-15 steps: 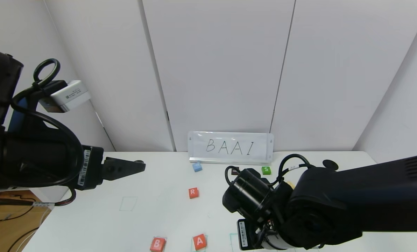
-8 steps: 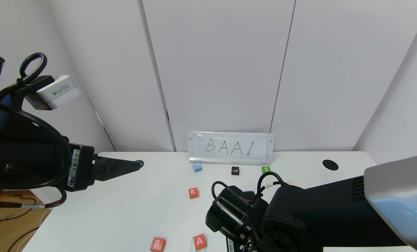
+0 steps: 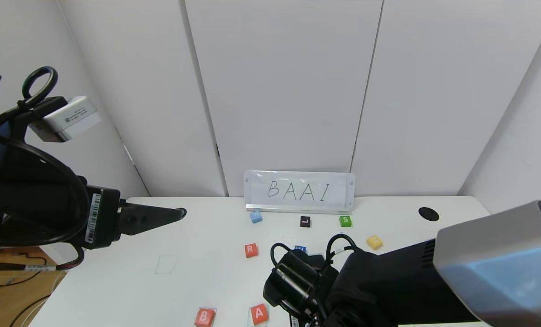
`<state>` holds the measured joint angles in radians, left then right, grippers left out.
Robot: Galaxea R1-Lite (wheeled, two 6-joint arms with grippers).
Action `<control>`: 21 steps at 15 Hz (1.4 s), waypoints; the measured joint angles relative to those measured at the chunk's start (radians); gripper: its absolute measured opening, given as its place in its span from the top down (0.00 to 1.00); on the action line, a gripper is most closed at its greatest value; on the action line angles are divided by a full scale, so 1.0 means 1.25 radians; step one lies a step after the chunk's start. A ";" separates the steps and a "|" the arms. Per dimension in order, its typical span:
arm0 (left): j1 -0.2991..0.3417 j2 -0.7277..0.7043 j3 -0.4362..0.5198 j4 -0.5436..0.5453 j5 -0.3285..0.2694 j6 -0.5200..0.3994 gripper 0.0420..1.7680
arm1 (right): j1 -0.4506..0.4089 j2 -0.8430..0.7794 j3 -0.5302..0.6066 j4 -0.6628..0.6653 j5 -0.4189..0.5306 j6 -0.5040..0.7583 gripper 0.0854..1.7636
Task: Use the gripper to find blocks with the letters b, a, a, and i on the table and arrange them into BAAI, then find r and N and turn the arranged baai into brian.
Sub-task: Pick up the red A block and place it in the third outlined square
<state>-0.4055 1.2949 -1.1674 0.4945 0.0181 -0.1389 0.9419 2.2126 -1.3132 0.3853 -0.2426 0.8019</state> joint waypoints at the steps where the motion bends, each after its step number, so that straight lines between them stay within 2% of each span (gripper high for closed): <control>1: 0.000 0.000 0.000 0.000 0.000 0.000 0.03 | -0.004 0.006 0.000 -0.004 0.000 -0.002 0.73; 17: -0.003 0.002 0.000 -0.001 -0.001 0.001 0.03 | -0.024 0.051 0.010 -0.070 0.003 0.005 0.73; 18: -0.003 0.002 0.000 -0.001 -0.001 0.001 0.03 | -0.025 0.052 0.010 -0.070 0.003 0.005 0.72; 21: -0.003 0.002 0.000 -0.001 -0.002 0.001 0.03 | -0.025 0.053 0.010 -0.070 0.003 0.006 0.50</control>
<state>-0.4094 1.2979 -1.1674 0.4938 0.0162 -0.1379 0.9106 2.2783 -1.3006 0.2974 -0.2391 0.8098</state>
